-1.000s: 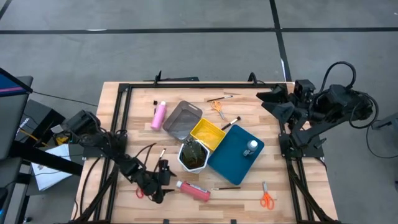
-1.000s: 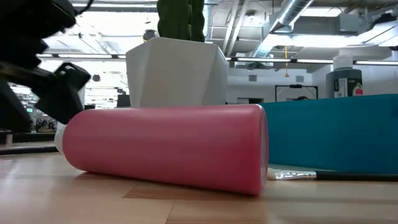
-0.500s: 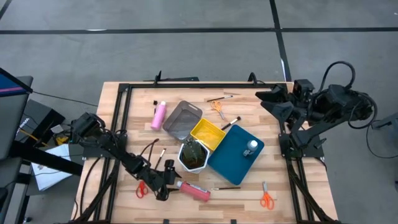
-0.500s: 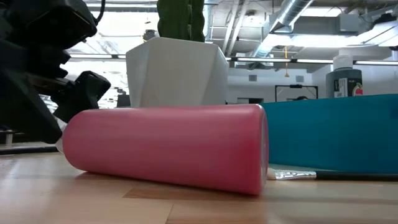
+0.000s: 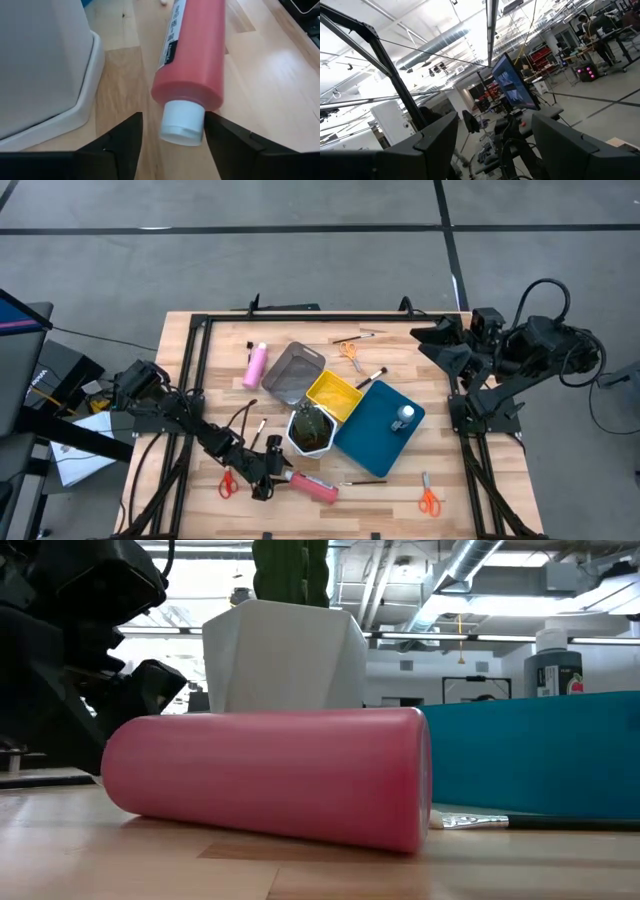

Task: Pick & Place Paint Supplies
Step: Put the red paint bottle into the blue bin

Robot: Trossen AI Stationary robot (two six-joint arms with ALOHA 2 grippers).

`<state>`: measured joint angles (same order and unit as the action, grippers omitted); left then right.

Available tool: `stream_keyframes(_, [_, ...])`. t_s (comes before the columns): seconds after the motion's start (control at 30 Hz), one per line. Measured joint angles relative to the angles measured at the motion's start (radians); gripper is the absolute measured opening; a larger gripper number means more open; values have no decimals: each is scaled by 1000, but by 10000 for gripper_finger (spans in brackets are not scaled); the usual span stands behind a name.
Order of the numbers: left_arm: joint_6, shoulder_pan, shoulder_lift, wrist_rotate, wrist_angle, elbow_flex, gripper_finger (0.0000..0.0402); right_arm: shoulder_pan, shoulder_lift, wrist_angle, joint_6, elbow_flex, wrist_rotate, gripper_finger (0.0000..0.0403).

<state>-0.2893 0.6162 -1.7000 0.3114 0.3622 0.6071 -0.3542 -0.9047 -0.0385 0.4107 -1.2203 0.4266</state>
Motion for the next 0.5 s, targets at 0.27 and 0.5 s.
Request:
stream_keyframes(0.27, [-2, -3, 0, -18, -3, 0, 183, -19, 0, -4, 5, 0, -8, 249])
stream_keyframes(0.5, [-2, -3, 0, -22, -3, 0, 173, -54, 1, -7, 1, 0, -8, 249])
